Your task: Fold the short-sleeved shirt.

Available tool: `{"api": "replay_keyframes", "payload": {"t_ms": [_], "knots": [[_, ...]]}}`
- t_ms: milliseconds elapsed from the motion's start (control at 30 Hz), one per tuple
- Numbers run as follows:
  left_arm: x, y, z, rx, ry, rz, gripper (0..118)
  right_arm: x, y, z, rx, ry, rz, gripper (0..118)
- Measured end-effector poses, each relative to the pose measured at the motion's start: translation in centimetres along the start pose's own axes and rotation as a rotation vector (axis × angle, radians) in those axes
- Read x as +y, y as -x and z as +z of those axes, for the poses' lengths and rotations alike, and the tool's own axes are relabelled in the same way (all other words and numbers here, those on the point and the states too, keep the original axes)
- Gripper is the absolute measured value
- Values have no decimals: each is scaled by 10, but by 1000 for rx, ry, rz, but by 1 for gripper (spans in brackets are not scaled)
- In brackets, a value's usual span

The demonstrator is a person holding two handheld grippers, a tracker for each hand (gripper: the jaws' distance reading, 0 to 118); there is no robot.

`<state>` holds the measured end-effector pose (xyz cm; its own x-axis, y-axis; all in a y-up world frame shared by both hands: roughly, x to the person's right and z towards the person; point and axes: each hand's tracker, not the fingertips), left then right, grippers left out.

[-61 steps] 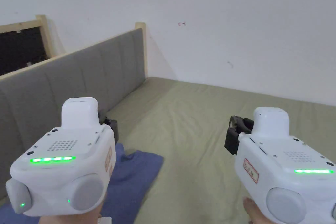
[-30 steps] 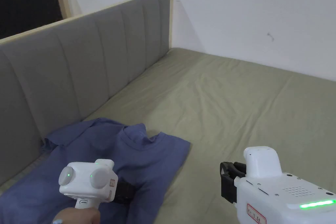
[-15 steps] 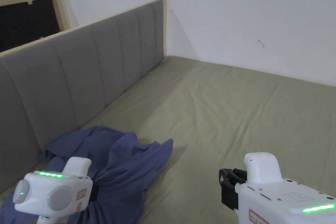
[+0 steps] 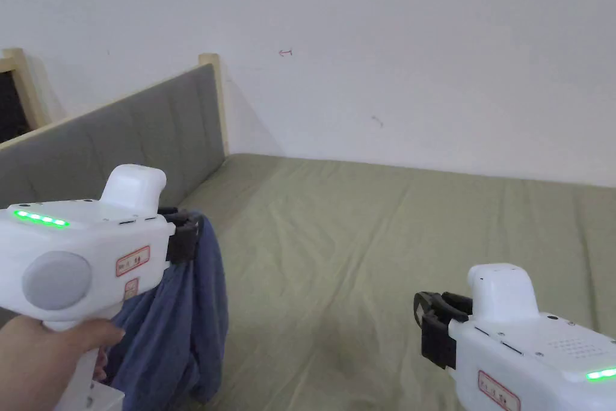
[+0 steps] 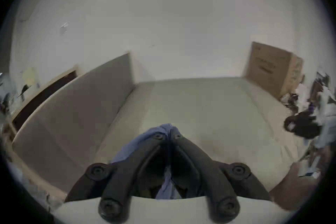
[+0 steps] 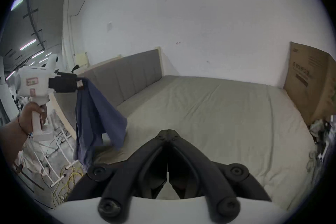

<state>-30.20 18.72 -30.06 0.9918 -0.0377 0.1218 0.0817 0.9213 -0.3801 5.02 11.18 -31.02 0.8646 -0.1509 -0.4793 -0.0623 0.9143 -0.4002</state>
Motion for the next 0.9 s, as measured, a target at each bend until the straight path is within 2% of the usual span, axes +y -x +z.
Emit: {"api": "replay_keyframes", "payload": {"t_ms": [300,400,500,600,767,833,900], "knots": [[48,-169,-45,-404,-28,-34,2,1,-81,91,-220,-104,-65,1],[43,-217,-68,-478,17,-82,2,-4,-106,114,-287,-123,-111,1],[22,-251,-103,-544,139,-67,2,-11,-126,126,-333,-121,-143,1],[-14,-278,-151,-519,322,-118,2,-18,-138,128,-356,-100,-171,1],[-96,-296,-218,-374,660,-160,2,-32,-147,120,-351,-64,-218,1],[-123,-290,-234,-324,752,-142,2,-38,-147,115,-348,-47,-225,1],[-140,-280,-242,-337,837,-72,3,-43,-147,111,-346,-28,-226,1]]}}
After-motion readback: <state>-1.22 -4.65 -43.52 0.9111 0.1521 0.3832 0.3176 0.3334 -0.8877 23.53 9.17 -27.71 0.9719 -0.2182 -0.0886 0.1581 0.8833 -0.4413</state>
